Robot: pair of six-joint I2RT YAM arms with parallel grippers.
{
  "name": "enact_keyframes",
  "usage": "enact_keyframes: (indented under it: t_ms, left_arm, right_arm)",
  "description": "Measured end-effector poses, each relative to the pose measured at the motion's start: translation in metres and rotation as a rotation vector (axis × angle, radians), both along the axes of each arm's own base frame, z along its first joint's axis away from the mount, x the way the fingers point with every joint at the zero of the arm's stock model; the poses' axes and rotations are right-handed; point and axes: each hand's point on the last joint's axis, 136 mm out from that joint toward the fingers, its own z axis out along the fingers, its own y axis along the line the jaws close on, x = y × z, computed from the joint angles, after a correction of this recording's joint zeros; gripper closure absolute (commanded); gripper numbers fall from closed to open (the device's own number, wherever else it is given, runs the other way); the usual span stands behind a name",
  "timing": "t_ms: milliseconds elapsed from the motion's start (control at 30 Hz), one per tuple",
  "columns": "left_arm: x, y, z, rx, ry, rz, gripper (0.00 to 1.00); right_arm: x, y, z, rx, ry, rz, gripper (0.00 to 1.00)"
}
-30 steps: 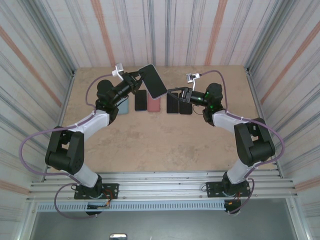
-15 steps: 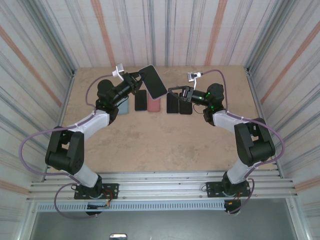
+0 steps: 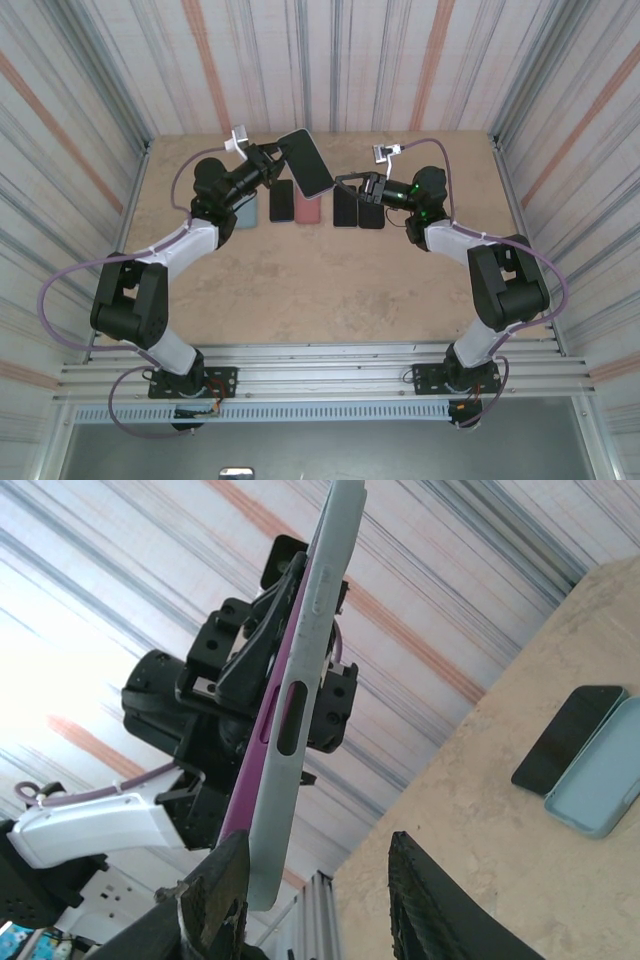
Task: Take the phone out of the phone case
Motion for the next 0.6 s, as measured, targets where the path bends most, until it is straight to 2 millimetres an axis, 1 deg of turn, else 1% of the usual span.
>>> enact_keyframes:
  t_ms: [267,600]
  left_arm:
    - [0.000,-0.002,0.000,0.009,-0.001,-0.002,1.00]
    - [-0.002,-0.010,-0.003,0.036,-0.001,-0.006,1.00]
  right_arm:
    - [0.000,0.003,0.000,-0.009,0.008,0.007,0.61]
    - [-0.003,0.015,-0.016,-0.072,0.028,0.027,0.61]
